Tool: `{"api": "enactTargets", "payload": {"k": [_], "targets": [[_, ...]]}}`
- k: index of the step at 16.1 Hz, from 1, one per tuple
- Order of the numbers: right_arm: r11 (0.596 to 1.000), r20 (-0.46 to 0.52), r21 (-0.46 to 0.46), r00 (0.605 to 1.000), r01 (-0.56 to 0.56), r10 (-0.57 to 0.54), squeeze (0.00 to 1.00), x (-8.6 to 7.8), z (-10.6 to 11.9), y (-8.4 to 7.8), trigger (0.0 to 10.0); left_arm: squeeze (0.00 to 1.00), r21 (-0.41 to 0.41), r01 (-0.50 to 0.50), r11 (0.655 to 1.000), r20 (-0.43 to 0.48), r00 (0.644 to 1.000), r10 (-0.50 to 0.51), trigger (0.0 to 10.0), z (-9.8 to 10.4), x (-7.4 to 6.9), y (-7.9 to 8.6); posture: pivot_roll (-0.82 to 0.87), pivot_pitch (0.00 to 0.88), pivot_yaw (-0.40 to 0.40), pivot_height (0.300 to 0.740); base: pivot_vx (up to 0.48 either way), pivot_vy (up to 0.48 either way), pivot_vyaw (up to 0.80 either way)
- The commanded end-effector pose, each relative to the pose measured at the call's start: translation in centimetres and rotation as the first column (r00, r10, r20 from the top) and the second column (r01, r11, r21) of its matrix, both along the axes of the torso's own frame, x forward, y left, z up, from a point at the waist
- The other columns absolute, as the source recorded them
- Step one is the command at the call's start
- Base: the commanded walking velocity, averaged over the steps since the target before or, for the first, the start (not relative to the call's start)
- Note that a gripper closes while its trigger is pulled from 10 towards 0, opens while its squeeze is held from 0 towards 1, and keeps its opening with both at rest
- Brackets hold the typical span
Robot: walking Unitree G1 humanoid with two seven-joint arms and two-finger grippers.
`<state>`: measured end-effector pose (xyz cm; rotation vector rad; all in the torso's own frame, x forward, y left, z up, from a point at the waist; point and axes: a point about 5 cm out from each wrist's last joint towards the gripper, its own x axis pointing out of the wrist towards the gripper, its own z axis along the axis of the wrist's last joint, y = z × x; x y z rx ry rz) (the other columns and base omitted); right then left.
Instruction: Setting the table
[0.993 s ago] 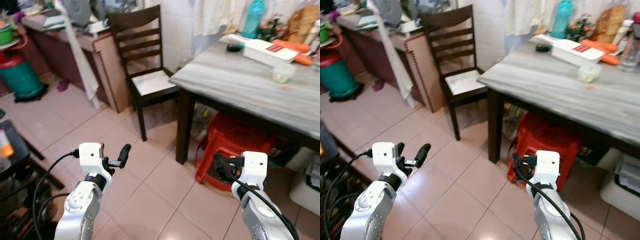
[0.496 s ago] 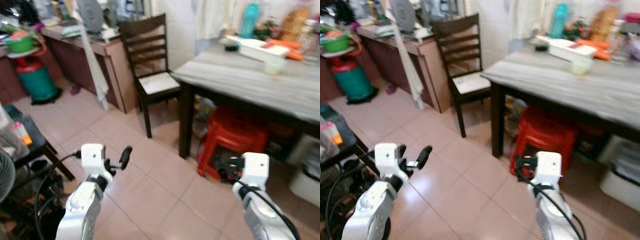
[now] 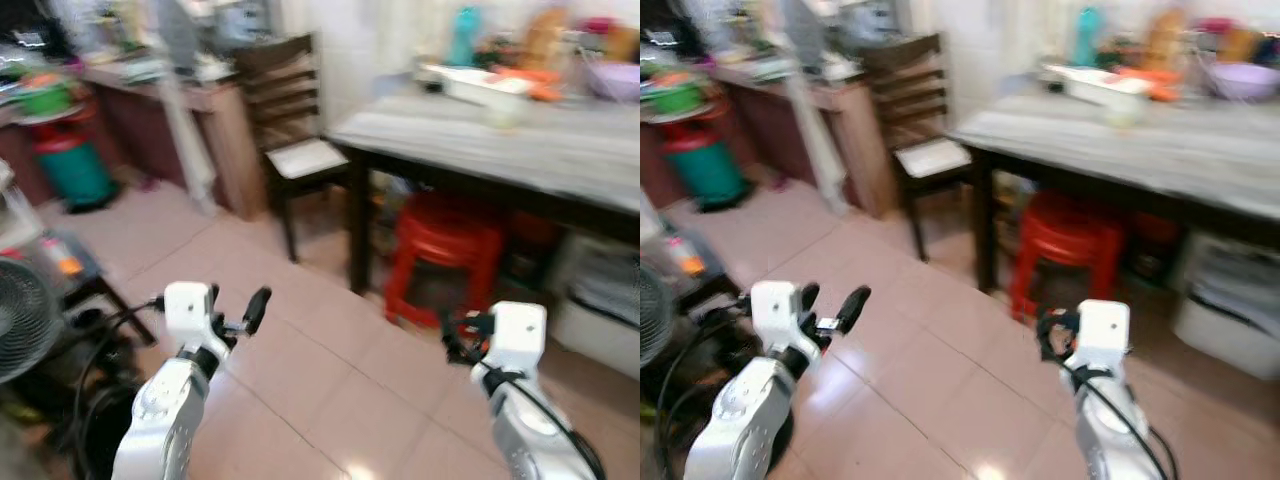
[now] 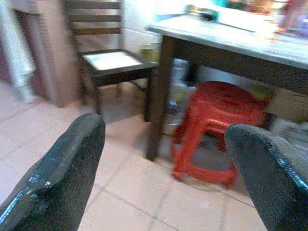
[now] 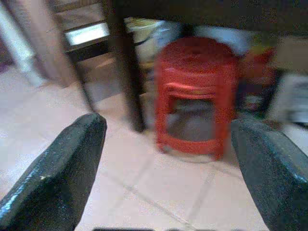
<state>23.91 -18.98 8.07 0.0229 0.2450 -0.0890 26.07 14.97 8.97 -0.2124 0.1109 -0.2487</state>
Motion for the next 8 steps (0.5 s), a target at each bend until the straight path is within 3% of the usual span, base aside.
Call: {"api": "enactTargets", "payload": {"k": [1,4,6,8], "targets": [[1.000,0.090,-0.008,0.995,-0.030,0.030,0.00,0.6,1.7,0.9,10.0,0.00,0.004,-0.025,1.000,0.051,0.998,0.025,10.0,0.9,0.2,0.5,-0.03,0.000,0.094,0.740,0.000,0.000,0.00],[0.998,0.209,-0.047,0.977,-0.029,0.038,0.00,0.3,3.8,0.7,10.0,0.00,0.032,-0.114,0.993,0.171,0.979,0.107,10.0,1.8,-0.1,1.5,-0.03,0.000,0.090,0.740,0.000,0.000,0.00],[0.995,0.229,-0.098,0.973,0.001,0.022,0.00,0.0,3.7,0.5,10.0,0.00,0.035,-0.151,0.988,0.178,0.974,0.143,10.0,1.3,-0.4,2.0,-0.03,0.000,0.092,0.740,0.000,0.000,0.00],[0.996,0.237,-0.091,0.971,-0.004,0.026,0.00,-0.1,3.1,0.6,10.0,0.00,0.082,-0.150,0.985,0.182,0.974,0.133,10.0,0.2,-0.8,2.3,-0.04,0.000,0.098,0.740,0.000,0.000,0.00]]}}
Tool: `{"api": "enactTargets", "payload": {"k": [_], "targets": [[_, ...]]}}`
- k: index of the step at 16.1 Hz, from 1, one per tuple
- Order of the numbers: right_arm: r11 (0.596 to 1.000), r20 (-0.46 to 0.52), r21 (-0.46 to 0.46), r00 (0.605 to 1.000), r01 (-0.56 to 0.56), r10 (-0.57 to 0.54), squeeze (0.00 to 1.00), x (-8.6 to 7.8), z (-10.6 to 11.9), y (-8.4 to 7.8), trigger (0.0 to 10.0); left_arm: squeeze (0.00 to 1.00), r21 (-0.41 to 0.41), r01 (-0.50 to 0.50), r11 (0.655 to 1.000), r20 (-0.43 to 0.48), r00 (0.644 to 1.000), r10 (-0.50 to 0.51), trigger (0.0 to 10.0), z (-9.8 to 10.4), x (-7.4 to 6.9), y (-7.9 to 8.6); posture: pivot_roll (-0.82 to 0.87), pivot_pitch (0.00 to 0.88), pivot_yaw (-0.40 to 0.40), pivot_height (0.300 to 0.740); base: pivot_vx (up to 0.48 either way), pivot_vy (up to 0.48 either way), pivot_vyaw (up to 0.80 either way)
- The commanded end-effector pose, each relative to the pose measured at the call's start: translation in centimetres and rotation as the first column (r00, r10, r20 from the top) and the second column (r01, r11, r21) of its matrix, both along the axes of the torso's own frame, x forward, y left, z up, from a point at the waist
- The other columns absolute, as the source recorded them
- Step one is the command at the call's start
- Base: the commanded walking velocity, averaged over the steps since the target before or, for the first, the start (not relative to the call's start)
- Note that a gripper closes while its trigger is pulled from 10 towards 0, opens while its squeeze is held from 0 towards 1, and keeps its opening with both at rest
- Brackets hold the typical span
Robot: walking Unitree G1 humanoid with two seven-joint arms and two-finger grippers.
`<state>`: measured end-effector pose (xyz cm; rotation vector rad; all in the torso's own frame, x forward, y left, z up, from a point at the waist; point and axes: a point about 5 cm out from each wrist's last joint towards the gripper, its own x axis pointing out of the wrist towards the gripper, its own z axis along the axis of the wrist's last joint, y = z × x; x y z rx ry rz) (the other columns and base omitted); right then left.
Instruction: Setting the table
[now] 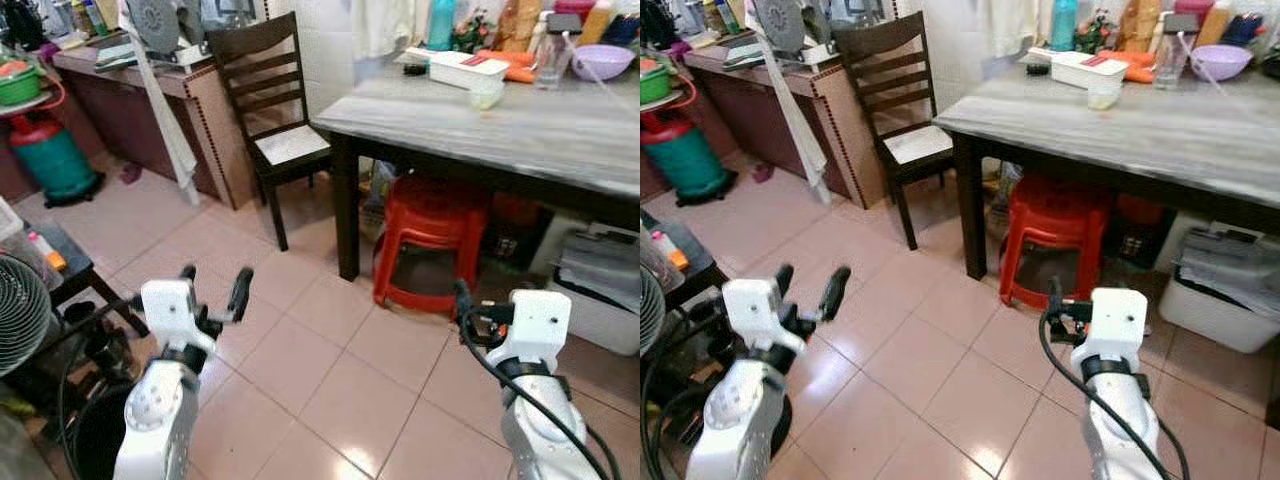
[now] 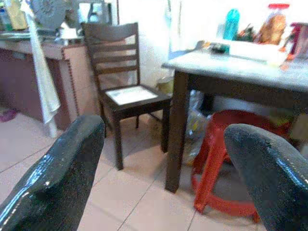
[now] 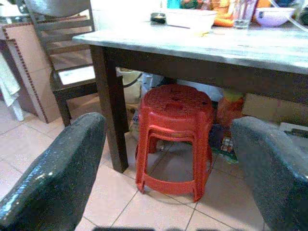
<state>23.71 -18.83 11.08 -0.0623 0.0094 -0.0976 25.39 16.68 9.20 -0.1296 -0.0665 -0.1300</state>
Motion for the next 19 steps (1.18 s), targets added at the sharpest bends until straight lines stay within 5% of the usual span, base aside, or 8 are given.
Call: {"api": "enactTargets", "payload": {"k": [1,8,19], "targets": [[0.999,0.007,-0.004,0.999,-0.035,0.035,0.00,0.0,-0.2,0.7,10.0,0.00,0.034,-0.009,0.999,-0.005,1.000,0.009,10.0,-0.4,-0.2,0.7,-0.04,0.000,0.099,0.740,0.000,0.000,0.00],[0.999,-0.031,0.016,0.999,-0.036,0.036,0.00,-0.5,-1.3,0.5,10.0,0.00,0.032,0.056,0.998,-0.040,0.998,-0.054,10.0,-1.2,-0.2,-0.1,-0.04,0.000,0.098,0.740,0.000,0.000,-0.32],[0.999,-0.032,0.029,0.999,-0.031,0.032,0.00,-0.6,-1.0,0.4,10.0,0.00,0.002,0.090,0.996,-0.027,0.996,-0.089,10.0,-0.3,0.3,-0.7,-0.05,0.000,0.095,0.740,0.000,-0.280,-0.61]]}}
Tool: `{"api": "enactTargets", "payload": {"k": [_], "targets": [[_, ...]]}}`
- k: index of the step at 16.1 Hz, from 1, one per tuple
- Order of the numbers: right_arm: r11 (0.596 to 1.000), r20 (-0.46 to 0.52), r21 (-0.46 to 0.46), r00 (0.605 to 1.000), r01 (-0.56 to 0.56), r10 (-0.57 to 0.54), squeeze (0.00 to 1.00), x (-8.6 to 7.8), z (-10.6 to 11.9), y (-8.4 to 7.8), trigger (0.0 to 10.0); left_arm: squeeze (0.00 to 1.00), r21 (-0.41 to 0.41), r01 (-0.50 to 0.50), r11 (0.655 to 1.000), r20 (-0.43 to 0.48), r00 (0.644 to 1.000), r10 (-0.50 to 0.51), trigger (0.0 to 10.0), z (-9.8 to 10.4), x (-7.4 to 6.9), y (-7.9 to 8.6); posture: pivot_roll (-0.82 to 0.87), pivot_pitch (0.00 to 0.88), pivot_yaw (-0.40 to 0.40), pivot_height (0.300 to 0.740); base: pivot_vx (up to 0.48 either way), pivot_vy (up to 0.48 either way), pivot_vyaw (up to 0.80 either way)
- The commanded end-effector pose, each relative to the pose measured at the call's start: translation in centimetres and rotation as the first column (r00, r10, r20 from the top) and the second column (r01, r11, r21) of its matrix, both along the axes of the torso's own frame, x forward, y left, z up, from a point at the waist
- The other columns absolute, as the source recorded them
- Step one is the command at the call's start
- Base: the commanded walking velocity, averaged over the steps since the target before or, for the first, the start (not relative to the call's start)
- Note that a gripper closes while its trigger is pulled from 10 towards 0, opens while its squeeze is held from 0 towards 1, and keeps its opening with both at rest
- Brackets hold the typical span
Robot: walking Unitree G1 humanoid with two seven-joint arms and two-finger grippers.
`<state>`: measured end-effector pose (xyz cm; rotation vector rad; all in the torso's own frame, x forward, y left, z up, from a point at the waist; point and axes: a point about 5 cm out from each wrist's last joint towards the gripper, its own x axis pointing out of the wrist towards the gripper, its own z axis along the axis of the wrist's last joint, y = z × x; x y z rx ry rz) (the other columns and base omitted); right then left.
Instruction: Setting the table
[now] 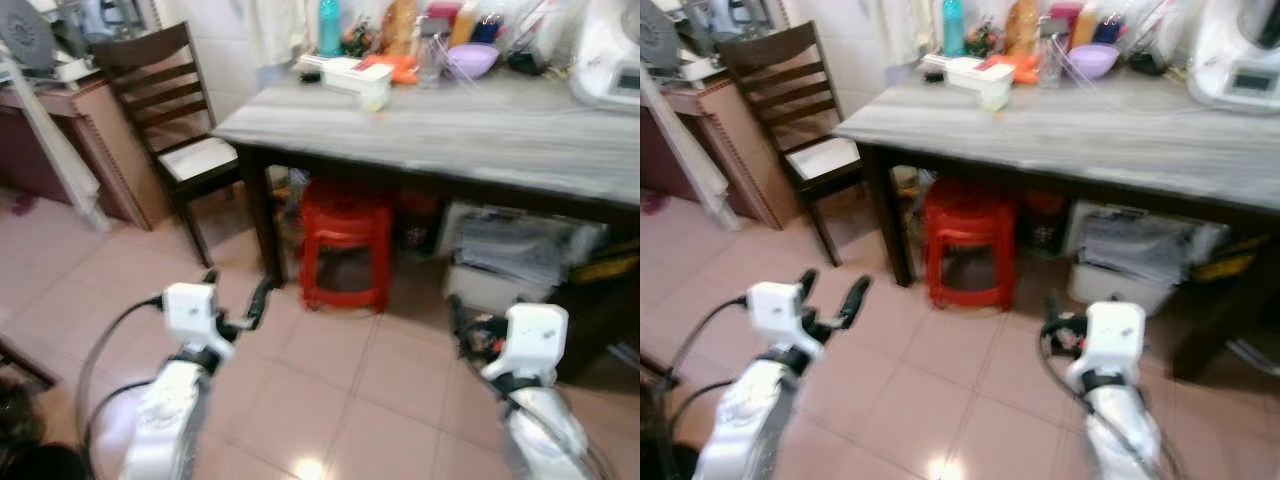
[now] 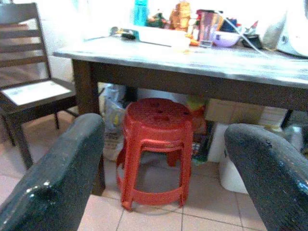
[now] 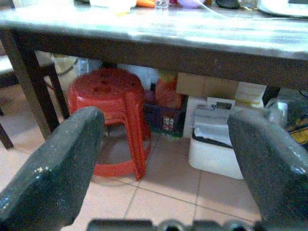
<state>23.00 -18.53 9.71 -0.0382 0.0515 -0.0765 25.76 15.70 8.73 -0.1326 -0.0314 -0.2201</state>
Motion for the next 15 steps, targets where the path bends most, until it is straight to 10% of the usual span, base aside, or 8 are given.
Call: {"api": "enactTargets", "payload": {"k": [1,15], "targets": [[1.000,0.009,0.004,1.000,-0.009,0.009,0.00,0.15,0.34,0.14,10.0,0.00,0.002,0.000,1.000,0.000,1.000,0.000,10.0,0.12,-0.09,0.24,-0.05,0.000,0.095,0.740,0.000,-0.289,0.00],[1.000,0.014,0.025,1.000,-0.003,0.002,0.00,-0.08,0.92,0.48,10.0,0.00,-0.003,0.035,0.999,0.004,0.999,-0.035,10.0,0.91,-0.25,-0.14,-0.05,0.000,0.104,0.740,0.000,-0.291,-0.73]]}}
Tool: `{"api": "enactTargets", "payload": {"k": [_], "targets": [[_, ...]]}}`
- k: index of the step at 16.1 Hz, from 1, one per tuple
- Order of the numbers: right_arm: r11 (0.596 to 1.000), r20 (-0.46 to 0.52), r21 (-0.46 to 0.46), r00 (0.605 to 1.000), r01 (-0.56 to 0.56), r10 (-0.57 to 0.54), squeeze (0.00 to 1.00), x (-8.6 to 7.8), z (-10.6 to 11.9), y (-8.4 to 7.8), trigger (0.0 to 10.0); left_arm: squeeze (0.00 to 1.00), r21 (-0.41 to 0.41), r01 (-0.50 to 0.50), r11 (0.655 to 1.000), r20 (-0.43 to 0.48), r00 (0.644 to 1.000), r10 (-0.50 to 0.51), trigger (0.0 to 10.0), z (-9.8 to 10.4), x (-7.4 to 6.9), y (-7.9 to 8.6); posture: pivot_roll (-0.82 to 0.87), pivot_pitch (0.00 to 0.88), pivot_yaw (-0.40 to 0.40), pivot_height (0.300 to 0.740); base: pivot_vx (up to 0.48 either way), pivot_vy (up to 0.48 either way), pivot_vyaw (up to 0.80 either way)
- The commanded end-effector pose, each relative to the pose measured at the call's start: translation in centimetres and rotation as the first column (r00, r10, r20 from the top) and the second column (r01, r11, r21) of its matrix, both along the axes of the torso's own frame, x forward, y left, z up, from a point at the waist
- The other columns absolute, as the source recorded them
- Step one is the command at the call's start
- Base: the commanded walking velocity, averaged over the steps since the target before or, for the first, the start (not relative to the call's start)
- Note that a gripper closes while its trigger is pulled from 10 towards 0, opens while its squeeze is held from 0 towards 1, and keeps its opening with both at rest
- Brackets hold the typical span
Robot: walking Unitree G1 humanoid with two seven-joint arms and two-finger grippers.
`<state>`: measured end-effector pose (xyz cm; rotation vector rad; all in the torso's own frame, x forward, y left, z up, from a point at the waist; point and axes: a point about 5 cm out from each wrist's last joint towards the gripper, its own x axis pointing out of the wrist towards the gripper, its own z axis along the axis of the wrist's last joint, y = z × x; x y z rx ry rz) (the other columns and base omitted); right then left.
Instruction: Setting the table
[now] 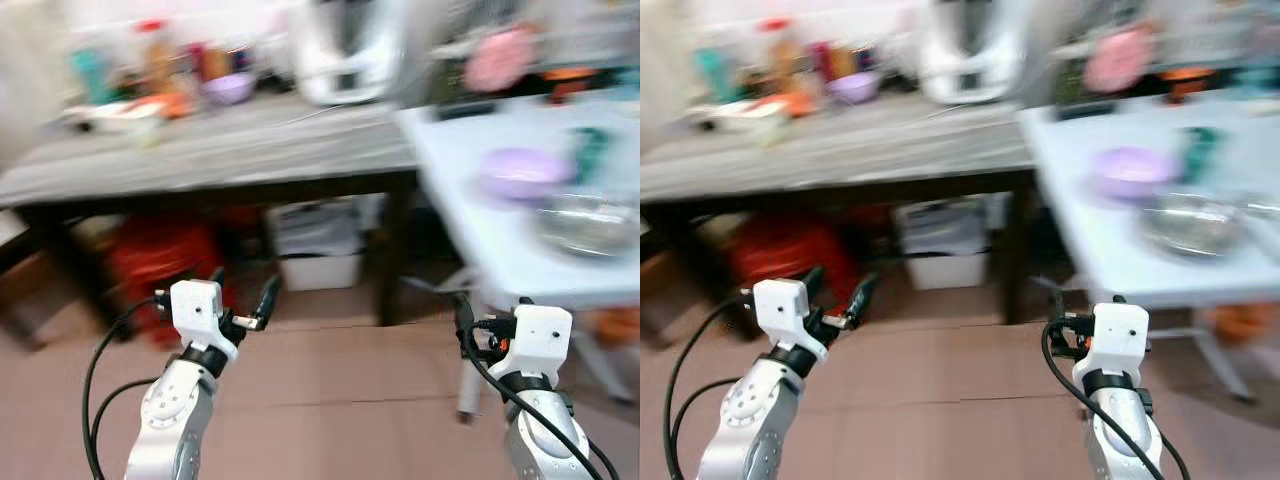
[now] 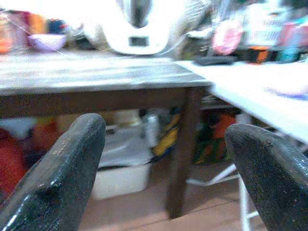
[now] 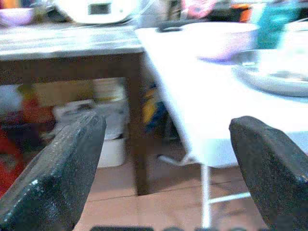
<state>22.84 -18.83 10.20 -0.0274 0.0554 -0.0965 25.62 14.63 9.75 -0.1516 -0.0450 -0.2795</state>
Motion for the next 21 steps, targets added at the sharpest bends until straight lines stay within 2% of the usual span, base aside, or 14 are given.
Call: {"api": "enactTargets", "payload": {"k": [1,6,15,21], "targets": [[1.000,0.016,0.015,1.000,-0.022,0.022,0.00,0.08,0.41,0.76,10.0,0.00,0.017,-0.022,1.000,-0.013,1.000,0.022,10.0,-0.09,-0.13,0.93,-0.05,0.000,0.104,0.740,0.000,-0.289,-0.76],[0.999,0.020,0.023,0.999,-0.032,0.031,0.00,0.17,0.55,0.93,10.0,0.00,0.026,-0.021,0.999,-0.023,1.000,0.021,10.0,-0.09,-0.08,1.01,-0.04,0.000,0.108,0.740,0.000,-0.291,-0.62],[0.999,0.016,0.018,0.999,-0.034,0.034,0.00,0.10,0.47,0.94,10.0,0.00,0.012,-0.038,0.999,-0.035,0.999,0.038,10.0,0.15,0.36,1.13,-0.04,0.000,0.114,0.740,0.000,-0.031,0.00],[0.999,0.010,0.033,0.999,-0.032,0.032,0.00,-0.14,0.22,1.11,10.0,0.00,0.013,-0.021,1.000,-0.046,0.999,0.021,10.0,0.18,0.37,1.02,-0.04,0.000,0.123,0.740,0.167,0.000,0.37]]}}
